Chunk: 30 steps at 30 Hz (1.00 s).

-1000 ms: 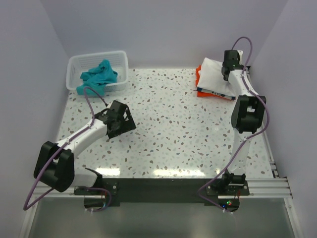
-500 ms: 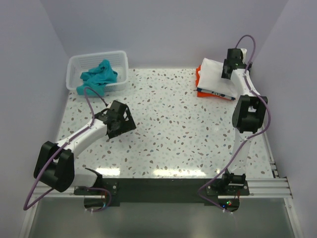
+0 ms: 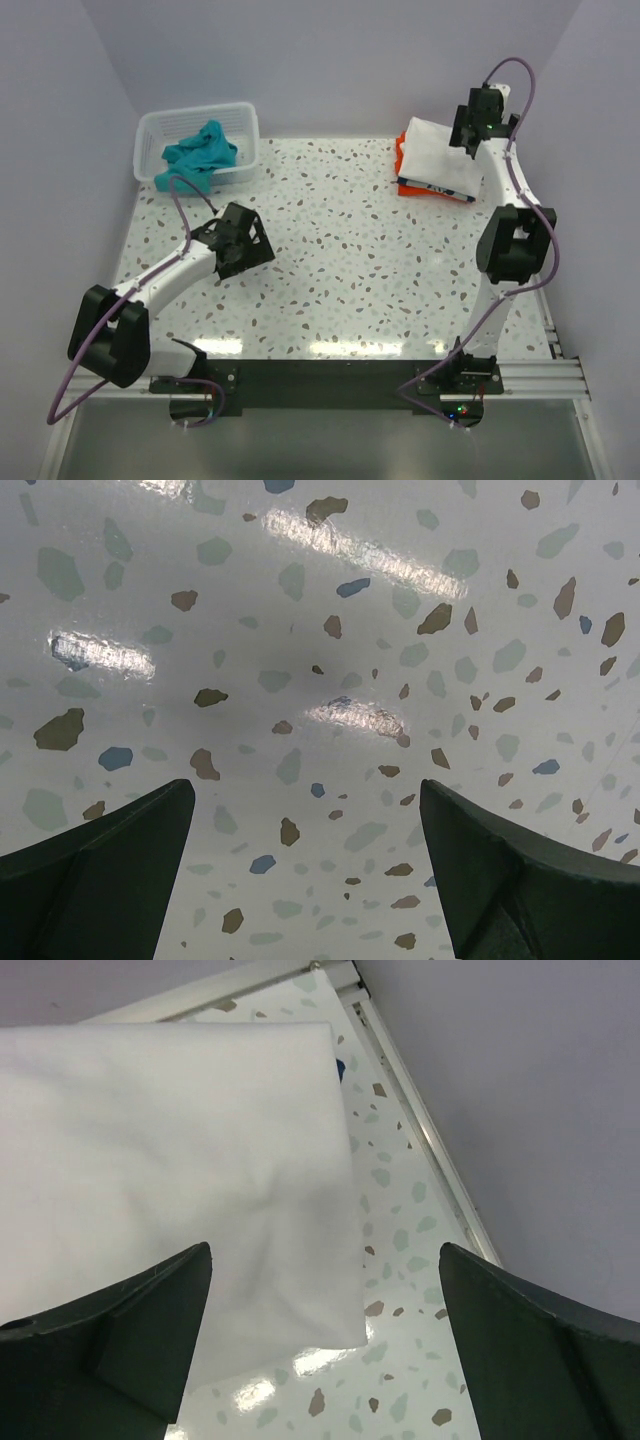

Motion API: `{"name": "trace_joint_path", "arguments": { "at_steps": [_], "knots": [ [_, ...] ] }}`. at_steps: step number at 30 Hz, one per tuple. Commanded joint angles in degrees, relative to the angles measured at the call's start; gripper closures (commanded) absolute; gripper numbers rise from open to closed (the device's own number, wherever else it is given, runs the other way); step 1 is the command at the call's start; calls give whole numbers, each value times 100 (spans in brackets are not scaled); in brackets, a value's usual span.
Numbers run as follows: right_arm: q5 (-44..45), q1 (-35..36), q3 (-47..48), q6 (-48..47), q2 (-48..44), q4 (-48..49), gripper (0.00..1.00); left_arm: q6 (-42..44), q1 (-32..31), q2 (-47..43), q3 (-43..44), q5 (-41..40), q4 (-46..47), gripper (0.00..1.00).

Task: Fold and stack the t-shirts
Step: Neatly place the folded tshirt to the corner, then reset both grippers

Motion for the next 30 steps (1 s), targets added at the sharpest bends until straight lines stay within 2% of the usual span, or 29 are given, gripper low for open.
{"name": "trace_joint_path", "arguments": {
  "at_steps": [1, 6, 12, 16, 21, 24, 26, 30],
  "knots": [
    [-186, 153, -196, 51, -812, 89, 1, 92, 37, -208, 275, -88, 214, 0],
    [-124, 311, -697, 138, -1671, -183, 1, 58, 45, -576, 319, -341, 135, 0],
    [-177, 724, -2243, 639, -2876, 1, 1, -83, 45, -1305, 240, -781, -207, 0],
    [-134, 1225, -3602, 1025, -4043, 88, 1, -267, 45, -1825, 3, -1159, -392, 0],
    [-695, 1375, -5186, 1781, -5223, 211, 1, -452, 46, -2404, -191, -1380, -656, 0],
    [-1125, 1375, -6450, 2019, -6145, 527, 1, -610, 46, -2686, -331, -1546, -805, 0],
    [-1389, 1384, -6761, 1985, -6715, 598, 1, -698, 46, -2862, -393, -1625, -893, 0],
    [-1531, 1375, -7271, 1967, -7272, 212, 1, -874, 46, -3038, -542, -1678, -1051, 0]
  ]
}}
